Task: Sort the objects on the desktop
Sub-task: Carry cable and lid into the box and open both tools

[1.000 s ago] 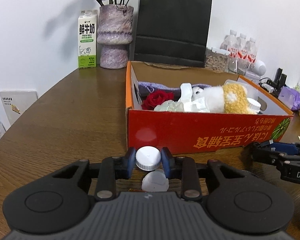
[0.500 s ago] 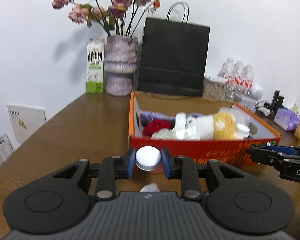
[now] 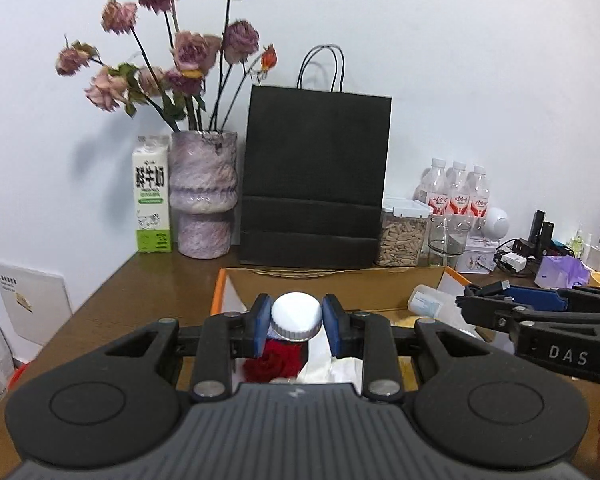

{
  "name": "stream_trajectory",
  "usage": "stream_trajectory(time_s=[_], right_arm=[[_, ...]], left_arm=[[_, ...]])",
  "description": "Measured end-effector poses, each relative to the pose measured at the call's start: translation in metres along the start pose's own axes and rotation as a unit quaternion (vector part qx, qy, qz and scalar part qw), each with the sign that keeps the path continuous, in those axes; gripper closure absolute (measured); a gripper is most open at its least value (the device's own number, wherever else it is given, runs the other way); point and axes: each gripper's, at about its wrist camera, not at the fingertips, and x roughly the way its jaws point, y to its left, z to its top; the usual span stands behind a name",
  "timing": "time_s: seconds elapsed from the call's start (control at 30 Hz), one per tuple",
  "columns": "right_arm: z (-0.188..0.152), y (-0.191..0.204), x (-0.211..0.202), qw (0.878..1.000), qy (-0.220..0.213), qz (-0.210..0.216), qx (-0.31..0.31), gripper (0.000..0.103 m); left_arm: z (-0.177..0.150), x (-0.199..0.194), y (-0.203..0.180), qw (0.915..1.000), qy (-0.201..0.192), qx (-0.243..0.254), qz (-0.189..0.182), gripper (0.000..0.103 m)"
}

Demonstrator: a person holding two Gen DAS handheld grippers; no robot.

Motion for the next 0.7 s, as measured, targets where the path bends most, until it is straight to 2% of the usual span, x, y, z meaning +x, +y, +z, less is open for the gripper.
stream_trajectory(time_s=[0.37, 0.5, 0.7], right_arm=[[0.003, -0.018, 0.074, 0.999, 0.035, -0.009, 0.010, 0.058], [-0.002, -0.023, 0.091, 0.999, 0.046, -0.009, 0.003, 0.058], [-0.006, -0.030, 0.100, 0.998, 0.055, -0.005, 0.007, 0.057]], left_arm=[[-0.001, 0.078, 0.004, 0.9982, 0.052, -0.023, 0.022, 0.074], [-0.009, 0.092, 0.007, 0.9963, 0.078, -0.016, 0.032, 0.074], [-0.012, 0.096, 0.006, 0.9962, 0.078, -0.001, 0.039, 0.074]])
